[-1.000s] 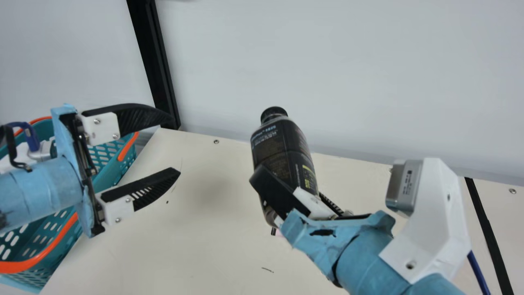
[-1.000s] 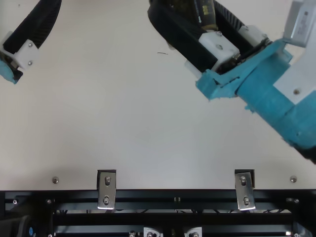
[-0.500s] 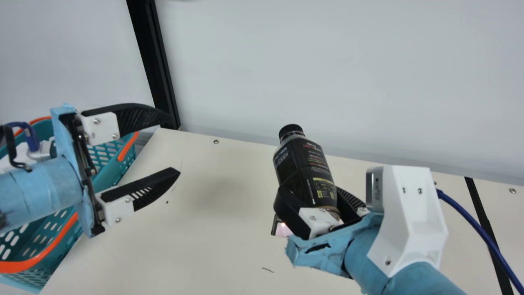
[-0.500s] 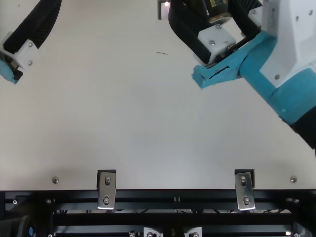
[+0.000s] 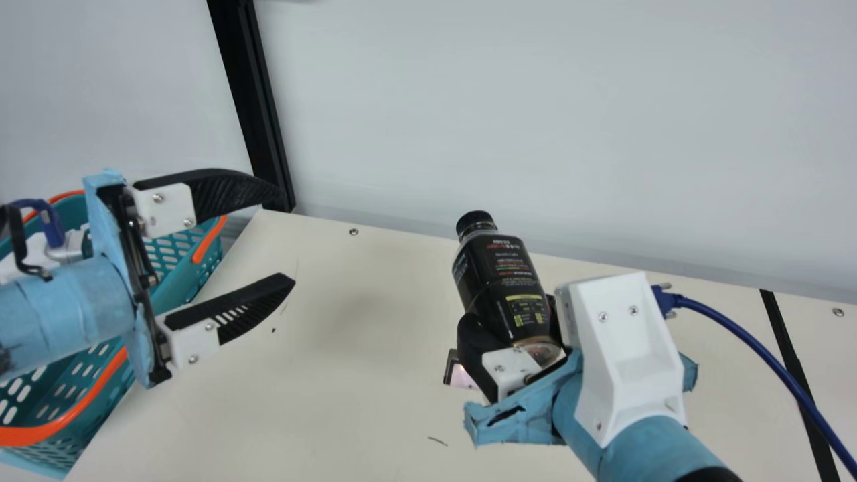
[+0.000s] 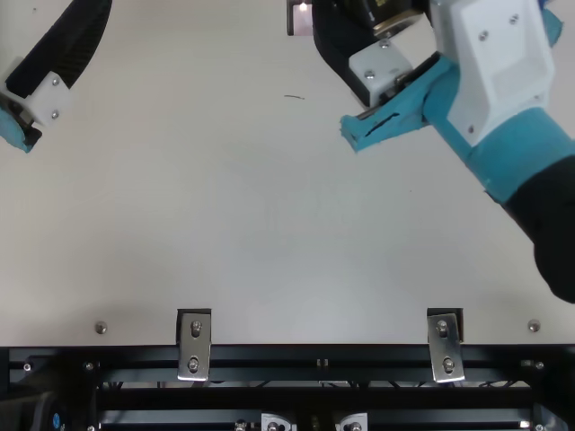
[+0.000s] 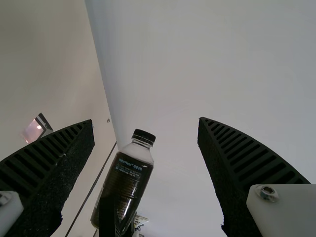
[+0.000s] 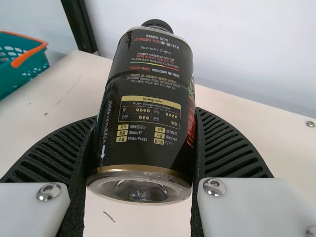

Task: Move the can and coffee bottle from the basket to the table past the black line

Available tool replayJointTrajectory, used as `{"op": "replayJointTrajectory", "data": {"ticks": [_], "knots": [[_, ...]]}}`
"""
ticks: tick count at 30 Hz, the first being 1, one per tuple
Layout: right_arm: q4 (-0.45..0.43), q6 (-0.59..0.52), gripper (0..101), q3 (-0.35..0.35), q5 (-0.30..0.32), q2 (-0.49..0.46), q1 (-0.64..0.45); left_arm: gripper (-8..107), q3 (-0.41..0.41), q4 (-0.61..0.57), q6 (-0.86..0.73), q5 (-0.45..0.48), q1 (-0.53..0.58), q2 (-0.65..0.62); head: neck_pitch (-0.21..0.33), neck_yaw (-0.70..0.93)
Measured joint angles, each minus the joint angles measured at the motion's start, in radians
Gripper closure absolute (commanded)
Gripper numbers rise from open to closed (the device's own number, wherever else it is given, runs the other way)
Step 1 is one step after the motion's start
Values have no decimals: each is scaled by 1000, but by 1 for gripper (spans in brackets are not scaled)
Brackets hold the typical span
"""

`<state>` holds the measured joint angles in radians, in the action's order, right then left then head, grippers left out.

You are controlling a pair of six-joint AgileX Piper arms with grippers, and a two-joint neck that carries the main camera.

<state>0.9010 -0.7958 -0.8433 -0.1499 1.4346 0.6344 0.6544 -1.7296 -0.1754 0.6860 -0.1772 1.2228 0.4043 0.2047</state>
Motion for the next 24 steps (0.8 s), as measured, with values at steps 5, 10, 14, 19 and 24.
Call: {"op": "replayJointTrajectory", "data": {"ticks": [5,10,14,19,24], "knots": [[-28,-1,101,-18,-11,38,-3,9,0,0,0,0,0,0,0,0],[-61,19,101,-40,-21,80,-9,9,0,0,0,0,0,0,0,0],[-88,42,101,-49,-31,112,-11,9,0,0,0,0,0,0,-5,0],[-129,75,101,-60,-44,148,-13,9,0,0,0,0,0,0,-5,0],[-165,115,101,-76,-57,186,-17,9,0,0,0,0,0,0,0,0]]}}
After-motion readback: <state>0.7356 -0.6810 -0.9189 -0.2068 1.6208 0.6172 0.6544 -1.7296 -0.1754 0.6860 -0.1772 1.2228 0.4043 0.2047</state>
